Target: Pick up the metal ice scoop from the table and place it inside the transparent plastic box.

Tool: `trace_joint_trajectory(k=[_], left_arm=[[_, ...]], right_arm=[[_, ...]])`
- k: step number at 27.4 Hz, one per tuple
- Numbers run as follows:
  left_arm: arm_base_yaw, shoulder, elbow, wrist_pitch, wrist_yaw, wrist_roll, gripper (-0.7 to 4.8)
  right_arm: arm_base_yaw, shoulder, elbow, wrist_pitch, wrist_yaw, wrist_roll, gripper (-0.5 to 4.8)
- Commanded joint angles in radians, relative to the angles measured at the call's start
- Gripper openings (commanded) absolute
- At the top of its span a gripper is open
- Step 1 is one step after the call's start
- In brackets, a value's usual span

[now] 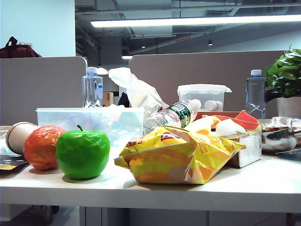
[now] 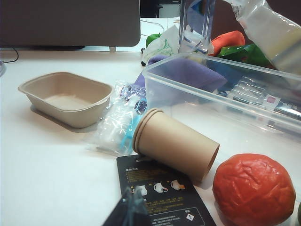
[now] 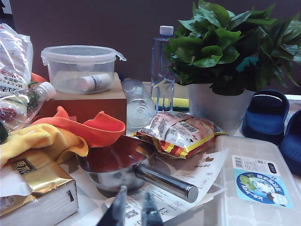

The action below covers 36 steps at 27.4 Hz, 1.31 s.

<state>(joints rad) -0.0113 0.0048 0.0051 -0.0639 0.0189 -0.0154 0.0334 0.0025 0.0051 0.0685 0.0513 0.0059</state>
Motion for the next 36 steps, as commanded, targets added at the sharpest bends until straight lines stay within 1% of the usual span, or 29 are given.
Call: trace_joint_trajectory(k=[1, 11, 13, 15, 19, 21, 24, 27, 29, 31, 33, 36], left_arm=[[0.0, 0.0, 0.002, 0.012, 0.004, 0.004, -0.05], [-0.002, 0.0, 0.002, 0.012, 0.004, 0.004, -0.05], [-0.014, 0.0, 0.001, 0.012, 0.003, 0.004, -0.05], [-0.047, 0.0, 0.001, 0.012, 0.0, 0.004, -0.05], [-0.172, 0.0, 0.001, 0.012, 0.001, 0.004, -0.05], [-0.257, 0.0, 0.001, 0.012, 0.001, 0.004, -0.05], [-0.38, 0.0, 0.002, 0.012, 0.004, 0.004, -0.05], [-0.475, 0.002, 0.001, 0.012, 0.004, 0.004, -0.05], [-0.529, 0.003, 0.002, 0.012, 0.004, 0.004, -0.05], [-0.584, 0.006, 0.002, 0.012, 0.004, 0.004, -0.05], [-0.636, 0.006, 0.002, 0.012, 0.004, 0.004, -0.05], [-0.706, 0.006, 0.002, 0.012, 0.004, 0.004, -0.05]], right_arm=[[0.0, 0.0, -0.003, 0.01, -0.002, -0.003, 0.5], [0.0, 0.0, -0.003, 0.009, -0.002, -0.003, 0.5], [0.0, 0.0, -0.003, 0.009, -0.002, -0.003, 0.5], [0.001, 0.0, -0.003, 0.006, -0.005, 0.004, 0.5], [0.0, 0.0, -0.003, -0.014, -0.005, 0.062, 0.5], [0.001, 0.0, -0.003, -0.021, -0.005, 0.108, 0.51], [0.001, 0.0, -0.003, -0.018, -0.005, 0.213, 0.54], [0.001, 0.0, -0.003, -0.019, -0.005, 0.338, 0.54], [0.001, 0.0, -0.001, -0.02, -0.005, 0.387, 0.54], [0.001, 0.0, 0.002, -0.019, -0.01, 0.418, 0.54], [0.001, 0.0, 0.011, -0.03, -0.044, 0.438, 0.54], [0.002, 0.0, 0.051, -0.116, -0.101, 0.439, 0.54]])
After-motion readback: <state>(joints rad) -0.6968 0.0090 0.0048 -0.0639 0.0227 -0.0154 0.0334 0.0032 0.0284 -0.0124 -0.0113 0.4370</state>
